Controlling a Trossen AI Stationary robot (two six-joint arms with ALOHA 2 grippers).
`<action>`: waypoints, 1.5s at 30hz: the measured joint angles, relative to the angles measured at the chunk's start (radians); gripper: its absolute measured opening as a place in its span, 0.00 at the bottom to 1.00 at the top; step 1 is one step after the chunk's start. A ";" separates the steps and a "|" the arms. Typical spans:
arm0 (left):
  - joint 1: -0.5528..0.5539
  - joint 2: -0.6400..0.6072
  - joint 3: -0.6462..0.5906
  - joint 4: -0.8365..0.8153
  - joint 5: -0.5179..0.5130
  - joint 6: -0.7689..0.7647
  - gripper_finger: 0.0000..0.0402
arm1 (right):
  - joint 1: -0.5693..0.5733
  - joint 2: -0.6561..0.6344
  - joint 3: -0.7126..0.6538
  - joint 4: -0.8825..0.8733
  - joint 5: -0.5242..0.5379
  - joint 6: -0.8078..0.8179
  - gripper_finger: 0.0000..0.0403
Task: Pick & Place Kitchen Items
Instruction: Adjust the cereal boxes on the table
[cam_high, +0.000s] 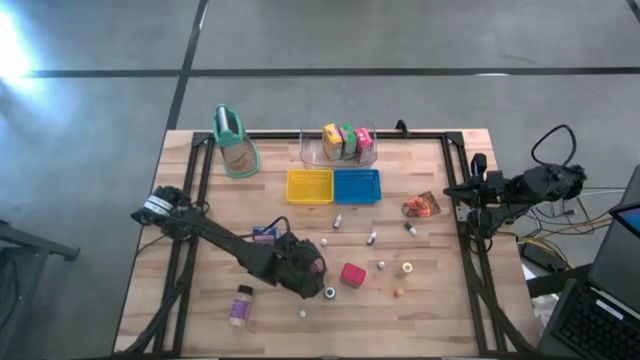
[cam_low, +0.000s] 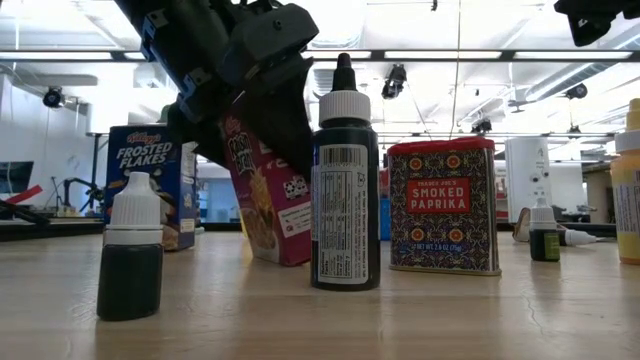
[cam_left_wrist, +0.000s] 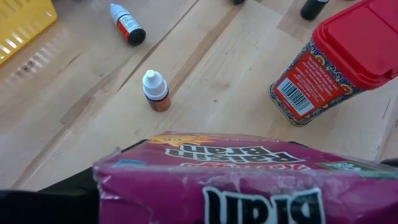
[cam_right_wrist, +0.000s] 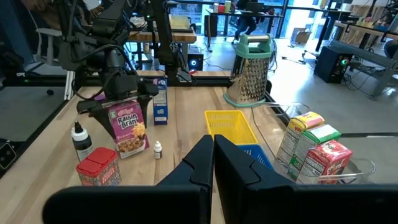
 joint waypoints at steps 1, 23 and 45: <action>0.000 0.000 0.000 0.000 0.000 0.001 0.90 | 0.000 0.000 0.000 0.000 0.000 0.000 0.02; 0.007 0.000 0.008 -0.012 0.029 0.012 0.98 | 0.000 0.000 0.000 0.000 0.000 0.000 0.02; 0.037 -0.027 0.092 -0.162 0.081 0.021 1.00 | 0.000 0.000 0.000 0.000 0.000 0.000 0.02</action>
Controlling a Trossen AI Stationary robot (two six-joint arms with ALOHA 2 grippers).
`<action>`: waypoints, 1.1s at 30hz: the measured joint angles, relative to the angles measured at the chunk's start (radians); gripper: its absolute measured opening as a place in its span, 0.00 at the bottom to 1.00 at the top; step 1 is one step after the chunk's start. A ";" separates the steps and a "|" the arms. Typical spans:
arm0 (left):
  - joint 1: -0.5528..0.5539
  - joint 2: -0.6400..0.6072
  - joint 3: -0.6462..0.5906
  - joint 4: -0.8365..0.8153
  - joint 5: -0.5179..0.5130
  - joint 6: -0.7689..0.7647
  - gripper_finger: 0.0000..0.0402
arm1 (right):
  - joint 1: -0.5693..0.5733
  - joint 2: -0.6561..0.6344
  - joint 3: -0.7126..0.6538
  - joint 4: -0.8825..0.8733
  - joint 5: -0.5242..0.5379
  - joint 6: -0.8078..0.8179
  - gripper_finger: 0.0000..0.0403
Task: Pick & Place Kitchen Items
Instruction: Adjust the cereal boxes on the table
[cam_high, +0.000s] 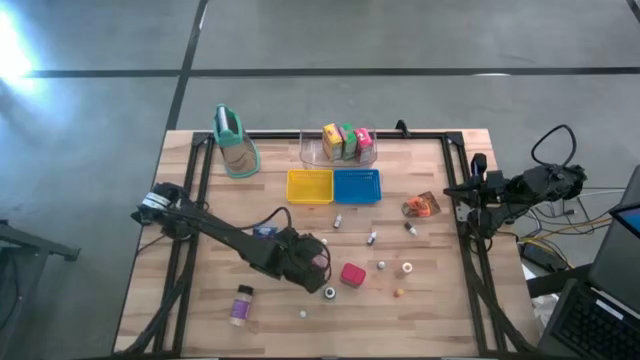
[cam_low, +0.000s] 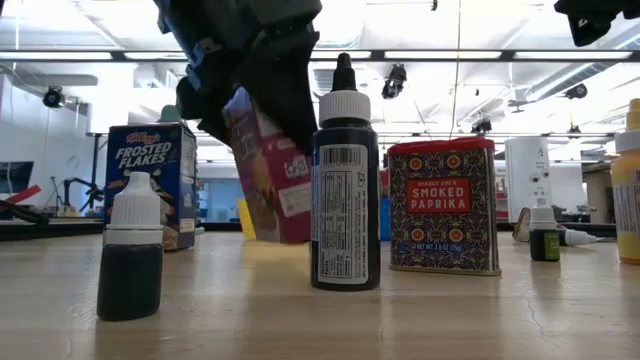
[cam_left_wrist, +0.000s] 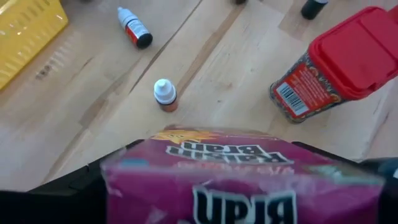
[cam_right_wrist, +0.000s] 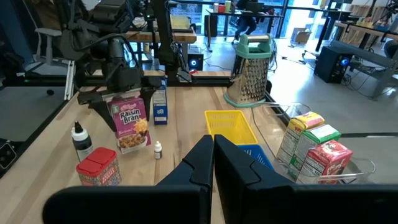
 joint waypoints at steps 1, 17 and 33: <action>0.003 0.002 -0.002 -0.002 0.007 -0.002 1.00 | 0.000 0.000 0.000 0.000 0.000 0.000 0.02; 0.053 0.005 -0.012 0.005 0.093 0.021 1.00 | 0.000 0.000 0.000 0.000 0.000 0.000 0.02; 0.074 0.005 0.009 0.003 0.128 0.052 1.00 | 0.000 0.000 0.000 0.000 0.000 0.000 0.02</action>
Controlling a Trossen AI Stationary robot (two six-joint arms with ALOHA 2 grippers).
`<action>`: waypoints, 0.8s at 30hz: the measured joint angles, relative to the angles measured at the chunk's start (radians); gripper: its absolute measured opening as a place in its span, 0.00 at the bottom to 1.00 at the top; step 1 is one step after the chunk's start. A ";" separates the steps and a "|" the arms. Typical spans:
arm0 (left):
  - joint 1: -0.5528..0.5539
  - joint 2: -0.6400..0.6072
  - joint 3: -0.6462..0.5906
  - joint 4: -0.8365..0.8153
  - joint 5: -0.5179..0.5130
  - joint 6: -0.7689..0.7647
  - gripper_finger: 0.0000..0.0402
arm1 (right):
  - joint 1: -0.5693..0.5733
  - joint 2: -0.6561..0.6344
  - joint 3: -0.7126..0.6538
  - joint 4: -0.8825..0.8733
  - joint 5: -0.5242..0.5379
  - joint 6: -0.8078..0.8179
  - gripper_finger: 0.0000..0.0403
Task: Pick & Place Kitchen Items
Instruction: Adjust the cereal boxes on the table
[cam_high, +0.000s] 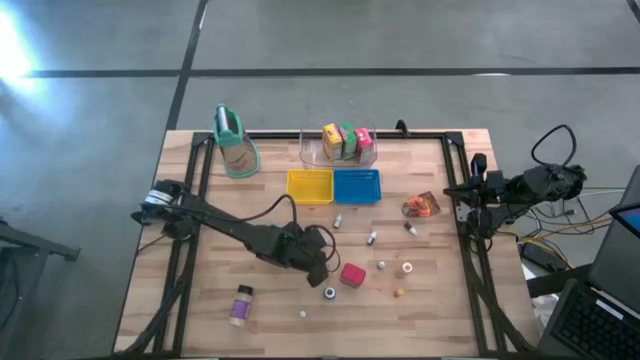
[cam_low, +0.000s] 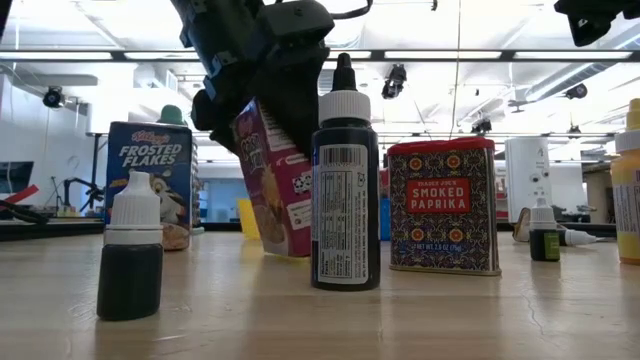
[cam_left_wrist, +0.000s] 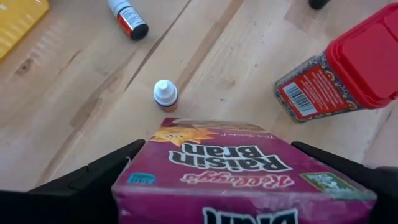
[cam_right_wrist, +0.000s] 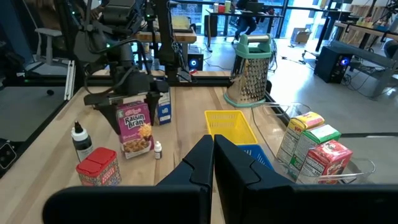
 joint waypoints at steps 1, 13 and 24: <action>0.000 0.000 0.000 0.000 0.000 0.000 1.00 | 0.000 0.000 0.000 0.000 0.000 0.000 0.02; 0.006 0.000 0.000 0.000 -0.037 0.007 1.00 | 0.000 0.000 0.000 0.000 0.000 0.000 0.02; 0.044 0.008 0.000 -0.008 -0.040 0.008 1.00 | 0.000 0.000 0.000 0.000 0.000 0.000 0.02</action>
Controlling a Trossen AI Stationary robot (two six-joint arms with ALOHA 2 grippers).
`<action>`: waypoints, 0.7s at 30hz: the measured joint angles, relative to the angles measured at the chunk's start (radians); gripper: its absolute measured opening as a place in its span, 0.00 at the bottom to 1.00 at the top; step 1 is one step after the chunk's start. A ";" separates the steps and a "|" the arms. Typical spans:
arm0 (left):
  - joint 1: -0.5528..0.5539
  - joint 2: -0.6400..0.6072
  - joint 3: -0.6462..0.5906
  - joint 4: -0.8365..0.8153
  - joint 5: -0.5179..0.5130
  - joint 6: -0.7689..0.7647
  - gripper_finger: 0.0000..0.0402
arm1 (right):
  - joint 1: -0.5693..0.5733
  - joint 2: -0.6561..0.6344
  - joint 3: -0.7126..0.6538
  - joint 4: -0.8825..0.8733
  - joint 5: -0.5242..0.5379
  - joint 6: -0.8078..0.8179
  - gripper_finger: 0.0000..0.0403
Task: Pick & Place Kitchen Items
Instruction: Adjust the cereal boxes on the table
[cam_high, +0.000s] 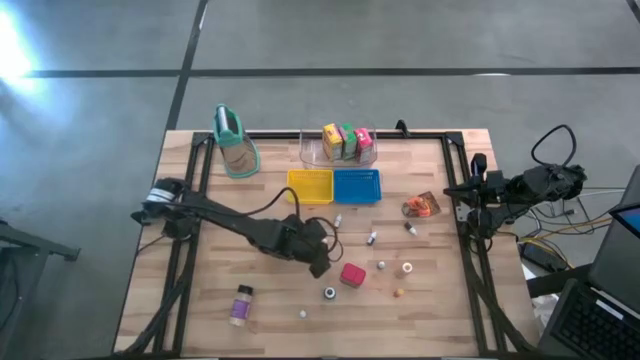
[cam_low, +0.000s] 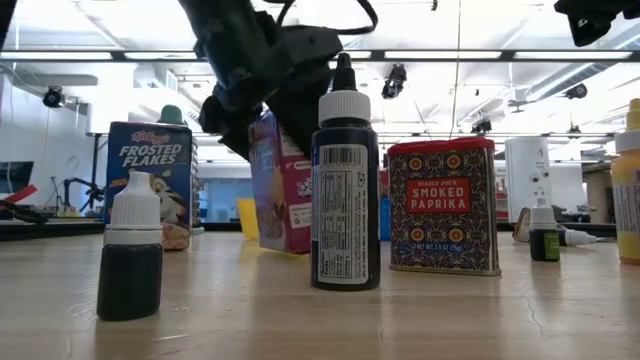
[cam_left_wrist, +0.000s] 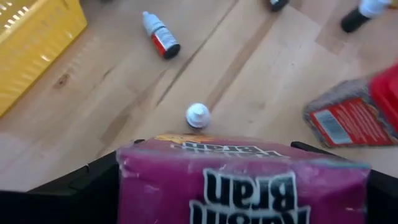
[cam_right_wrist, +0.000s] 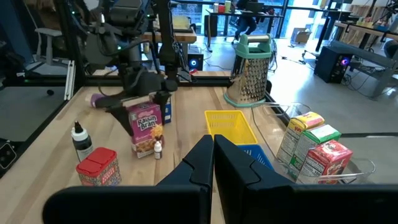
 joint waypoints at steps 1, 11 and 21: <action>0.002 0.003 0.000 0.000 0.002 0.003 1.00 | 0.000 0.000 0.000 0.000 0.000 0.000 0.02; 0.028 0.007 -0.001 0.000 0.015 0.021 1.00 | 0.000 0.000 0.000 0.000 0.000 0.000 0.02; 0.031 0.007 -0.007 0.001 0.030 0.047 1.00 | 0.000 0.000 0.000 0.000 0.000 0.000 0.02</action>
